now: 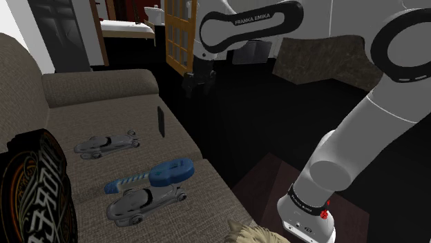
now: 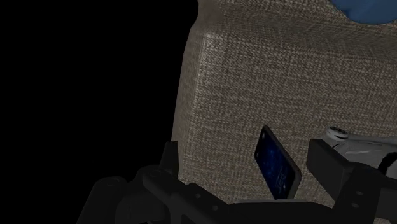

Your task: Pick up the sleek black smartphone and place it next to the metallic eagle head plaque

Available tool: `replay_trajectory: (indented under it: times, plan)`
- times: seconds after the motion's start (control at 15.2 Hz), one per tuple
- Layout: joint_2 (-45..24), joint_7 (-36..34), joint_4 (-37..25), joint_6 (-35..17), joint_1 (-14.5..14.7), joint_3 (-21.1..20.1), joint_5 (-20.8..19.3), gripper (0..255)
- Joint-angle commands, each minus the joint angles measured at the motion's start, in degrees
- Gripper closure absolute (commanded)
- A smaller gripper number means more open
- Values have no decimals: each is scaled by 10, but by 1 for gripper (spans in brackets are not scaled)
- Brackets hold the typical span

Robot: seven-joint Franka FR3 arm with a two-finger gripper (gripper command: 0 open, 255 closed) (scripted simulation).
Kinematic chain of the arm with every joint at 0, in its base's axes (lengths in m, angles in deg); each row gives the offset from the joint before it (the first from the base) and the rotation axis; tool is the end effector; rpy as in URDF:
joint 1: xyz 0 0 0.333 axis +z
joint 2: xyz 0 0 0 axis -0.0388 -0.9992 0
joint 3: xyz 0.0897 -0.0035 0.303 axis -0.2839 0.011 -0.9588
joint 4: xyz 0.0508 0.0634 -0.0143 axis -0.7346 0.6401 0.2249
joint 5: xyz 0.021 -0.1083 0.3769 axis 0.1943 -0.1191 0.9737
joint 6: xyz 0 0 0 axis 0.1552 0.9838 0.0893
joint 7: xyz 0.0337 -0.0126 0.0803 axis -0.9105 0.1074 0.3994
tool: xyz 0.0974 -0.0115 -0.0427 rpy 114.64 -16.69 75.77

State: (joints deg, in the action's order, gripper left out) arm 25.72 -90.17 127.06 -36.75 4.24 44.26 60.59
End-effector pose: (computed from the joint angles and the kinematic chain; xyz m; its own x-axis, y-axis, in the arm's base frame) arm 0.5091 0.0968 0.5072 0.9938 -0.0704 0.0862 -0.0665 -0.9967 -0.0469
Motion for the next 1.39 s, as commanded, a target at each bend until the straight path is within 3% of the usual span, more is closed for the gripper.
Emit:
replay_trajectory:
  times: [0.0,0.53,0.92,1.32]
  plan:
    - [-46,-11,-34,-11,3,-8,-11,0]
    - [-231,-50,-207,-17,26,-22,-64,0]
    - [-384,-68,-389,17,57,-19,-102,0]
    - [-402,-70,-378,-12,58,-17,-105,0]
